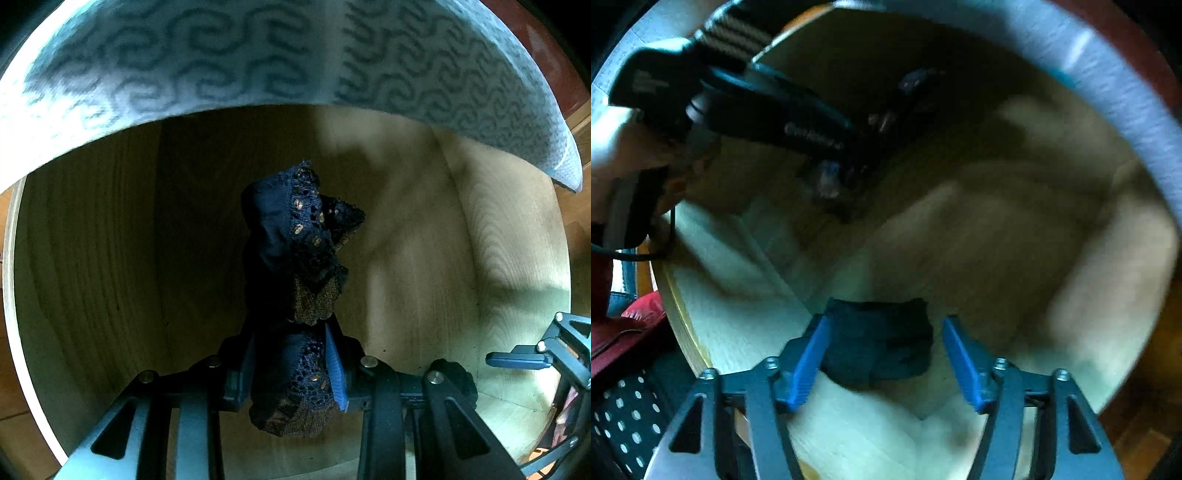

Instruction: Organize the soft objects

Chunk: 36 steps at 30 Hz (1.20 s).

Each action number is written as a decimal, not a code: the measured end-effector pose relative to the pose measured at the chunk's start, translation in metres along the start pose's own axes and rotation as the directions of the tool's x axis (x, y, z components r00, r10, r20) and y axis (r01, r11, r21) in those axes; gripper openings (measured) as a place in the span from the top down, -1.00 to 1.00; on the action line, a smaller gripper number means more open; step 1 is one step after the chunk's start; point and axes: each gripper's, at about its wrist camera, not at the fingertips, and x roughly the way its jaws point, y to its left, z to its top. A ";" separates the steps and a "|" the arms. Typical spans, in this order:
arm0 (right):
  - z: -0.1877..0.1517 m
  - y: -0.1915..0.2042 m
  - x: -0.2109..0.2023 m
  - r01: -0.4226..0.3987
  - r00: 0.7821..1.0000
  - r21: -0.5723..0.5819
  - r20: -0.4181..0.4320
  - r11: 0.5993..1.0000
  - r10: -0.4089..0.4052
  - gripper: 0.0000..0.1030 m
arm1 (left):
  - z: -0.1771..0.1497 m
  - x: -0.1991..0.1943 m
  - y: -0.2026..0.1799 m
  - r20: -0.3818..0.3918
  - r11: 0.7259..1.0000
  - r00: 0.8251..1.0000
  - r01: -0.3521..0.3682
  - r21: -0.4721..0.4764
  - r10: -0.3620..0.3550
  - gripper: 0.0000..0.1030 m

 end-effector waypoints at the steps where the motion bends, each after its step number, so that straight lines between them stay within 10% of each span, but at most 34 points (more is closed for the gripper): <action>1: 0.001 0.000 0.003 -0.008 1.000 0.010 -0.012 1.000 0.008 -0.42 | 0.000 0.000 0.000 -0.002 1.000 1.000 0.000 0.000 0.000 0.35; 20: 0.022 -0.008 0.063 -0.072 0.982 0.139 -0.164 0.988 0.095 -0.59 | -0.002 -0.002 -0.002 0.005 1.000 1.000 -0.002 0.007 0.002 0.35; 36: 0.031 -0.017 0.057 -0.017 1.000 0.093 -0.019 0.996 0.019 -0.33 | -0.017 -0.019 -0.029 0.105 0.990 0.991 -0.099 0.103 0.088 0.35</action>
